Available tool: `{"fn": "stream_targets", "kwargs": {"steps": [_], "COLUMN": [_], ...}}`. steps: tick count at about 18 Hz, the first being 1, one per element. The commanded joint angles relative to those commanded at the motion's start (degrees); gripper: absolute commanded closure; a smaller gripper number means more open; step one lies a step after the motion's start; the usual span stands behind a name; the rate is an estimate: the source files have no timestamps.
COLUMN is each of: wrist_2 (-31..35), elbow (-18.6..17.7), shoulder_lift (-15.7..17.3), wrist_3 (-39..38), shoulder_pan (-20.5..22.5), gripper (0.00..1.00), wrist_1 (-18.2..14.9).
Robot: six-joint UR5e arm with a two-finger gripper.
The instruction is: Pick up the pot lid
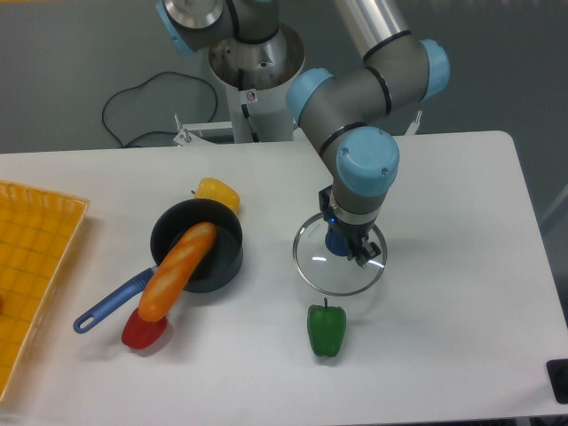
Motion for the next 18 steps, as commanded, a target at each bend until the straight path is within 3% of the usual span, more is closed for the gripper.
{"fn": "stream_targets", "kwargs": {"steps": [18], "wrist_2": [-0.53], "elbow": [-0.35], "shoulder_lift": [0.09], "wrist_3": [0.0], "shoulder_pan": [-0.62], "gripper": [0.51], "wrist_1": [0.09]}}
